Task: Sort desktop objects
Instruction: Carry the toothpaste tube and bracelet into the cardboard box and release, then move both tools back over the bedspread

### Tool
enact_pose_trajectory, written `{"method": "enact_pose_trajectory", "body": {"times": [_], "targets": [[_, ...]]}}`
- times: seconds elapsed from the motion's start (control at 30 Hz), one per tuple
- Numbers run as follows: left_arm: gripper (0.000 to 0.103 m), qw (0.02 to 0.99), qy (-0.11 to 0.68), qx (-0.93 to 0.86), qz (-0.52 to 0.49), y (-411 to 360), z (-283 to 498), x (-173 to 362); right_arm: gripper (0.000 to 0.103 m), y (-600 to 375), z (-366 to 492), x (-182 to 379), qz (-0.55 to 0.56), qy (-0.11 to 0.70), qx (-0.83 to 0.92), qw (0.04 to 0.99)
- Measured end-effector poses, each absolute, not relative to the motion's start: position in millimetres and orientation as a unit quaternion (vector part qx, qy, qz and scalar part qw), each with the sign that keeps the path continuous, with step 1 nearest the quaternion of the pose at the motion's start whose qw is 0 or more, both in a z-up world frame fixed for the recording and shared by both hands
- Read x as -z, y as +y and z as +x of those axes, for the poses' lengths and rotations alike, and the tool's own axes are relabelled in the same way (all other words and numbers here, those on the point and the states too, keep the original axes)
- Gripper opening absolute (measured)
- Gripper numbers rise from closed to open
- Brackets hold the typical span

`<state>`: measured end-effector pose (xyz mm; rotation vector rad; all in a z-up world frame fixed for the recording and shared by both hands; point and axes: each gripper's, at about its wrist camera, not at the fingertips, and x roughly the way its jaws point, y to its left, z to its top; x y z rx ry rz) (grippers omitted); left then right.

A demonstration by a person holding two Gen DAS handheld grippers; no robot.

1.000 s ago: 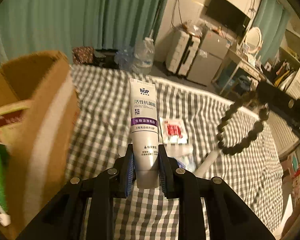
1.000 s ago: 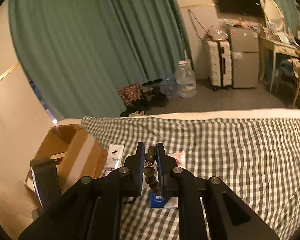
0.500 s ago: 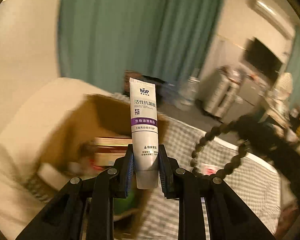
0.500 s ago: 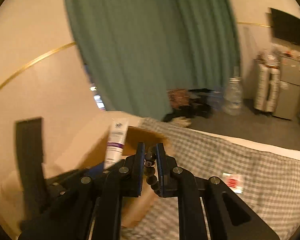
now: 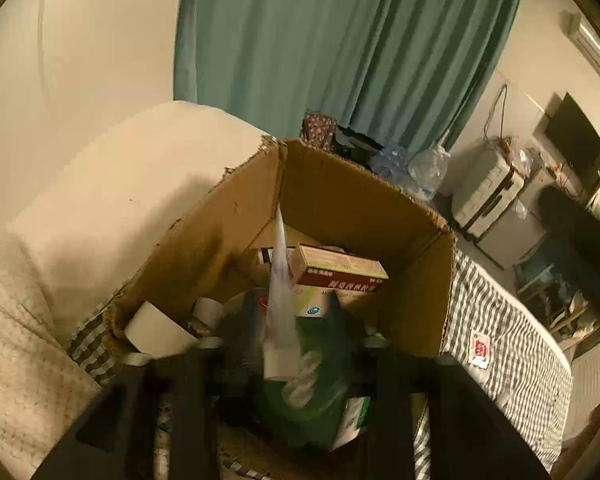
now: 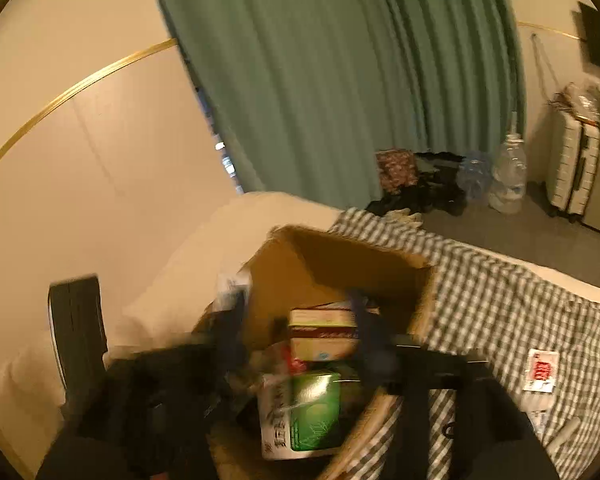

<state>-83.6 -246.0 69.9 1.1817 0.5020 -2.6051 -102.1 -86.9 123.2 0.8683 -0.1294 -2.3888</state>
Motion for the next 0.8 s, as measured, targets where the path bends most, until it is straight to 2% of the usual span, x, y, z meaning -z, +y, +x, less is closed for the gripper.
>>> {"method": "enact_pose_trajectory", "body": {"times": [0.07,0.27,0.53,0.63,0.8], "targets": [[0.092,0.125,0.159,0.894,0.399,-238,-85,-70,0.066,-67,-104,-128,0.310,-0.051,0.910,0.273],[0.097,0.089,0.136,0.911,0.378,-203,-87,-81,0.070,5,-98,-115,0.313,-0.027,0.938,0.146],[0.102,-0.023,0.064,0.933,0.354,-92,-91,-83,0.072,139,-79,-17,0.404,-0.091,0.910,-0.039],[0.102,-0.071,0.019,0.934,0.349,-37,-88,-60,0.072,167,-77,18,0.435,-0.094,0.892,-0.077],[0.102,-0.080,-0.032,0.915,0.393,7,-98,1,0.071,194,-81,58,0.467,-0.160,0.866,-0.084]]}}
